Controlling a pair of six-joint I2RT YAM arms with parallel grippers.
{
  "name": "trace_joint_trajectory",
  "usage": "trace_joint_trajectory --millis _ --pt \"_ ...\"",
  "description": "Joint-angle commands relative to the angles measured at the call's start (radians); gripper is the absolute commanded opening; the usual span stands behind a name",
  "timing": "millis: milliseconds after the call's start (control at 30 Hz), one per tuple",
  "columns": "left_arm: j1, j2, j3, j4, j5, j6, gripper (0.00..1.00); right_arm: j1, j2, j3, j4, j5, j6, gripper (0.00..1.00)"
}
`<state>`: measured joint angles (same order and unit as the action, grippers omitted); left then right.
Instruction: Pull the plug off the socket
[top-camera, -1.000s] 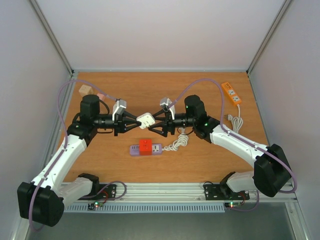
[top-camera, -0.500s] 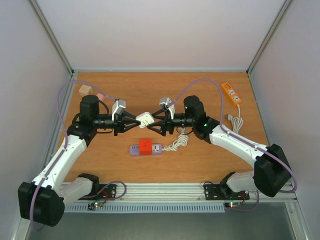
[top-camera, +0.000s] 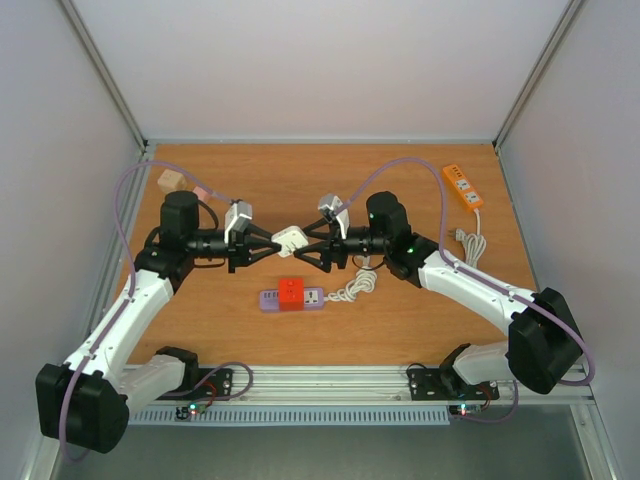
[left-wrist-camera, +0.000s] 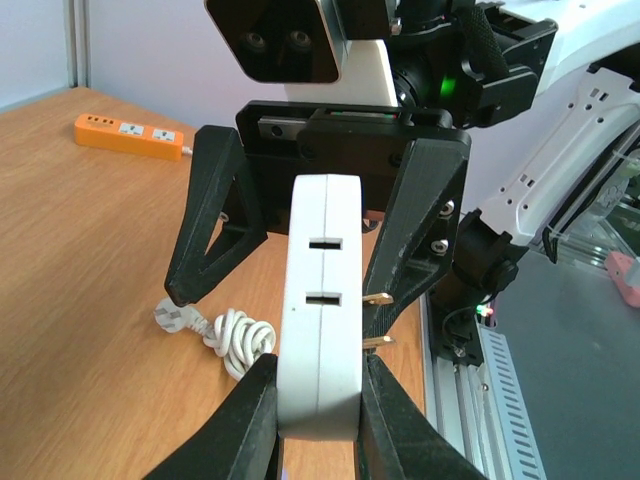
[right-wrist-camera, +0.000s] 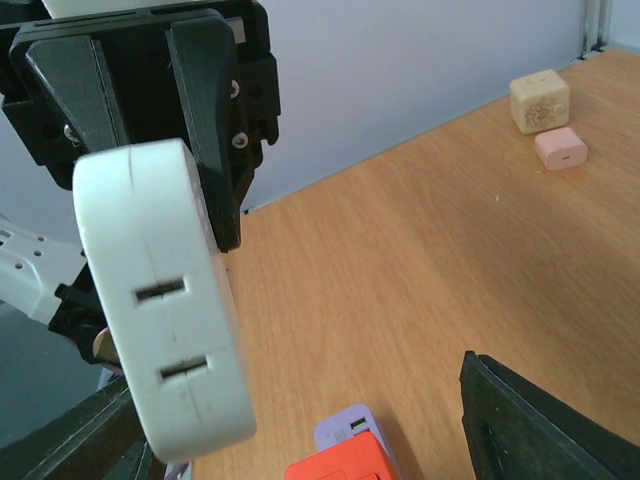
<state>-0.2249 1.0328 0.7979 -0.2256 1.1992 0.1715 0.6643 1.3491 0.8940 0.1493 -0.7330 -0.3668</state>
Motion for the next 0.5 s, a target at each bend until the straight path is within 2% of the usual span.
trace_joint_trajectory --millis 0,467 --pt "-0.036 -0.001 0.001 -0.109 0.077 0.097 0.01 -0.004 0.002 0.029 0.059 0.067 0.019 0.77" --pt "-0.083 0.013 0.047 -0.302 0.071 0.281 0.01 -0.005 -0.001 0.031 0.053 0.105 0.006 0.77"
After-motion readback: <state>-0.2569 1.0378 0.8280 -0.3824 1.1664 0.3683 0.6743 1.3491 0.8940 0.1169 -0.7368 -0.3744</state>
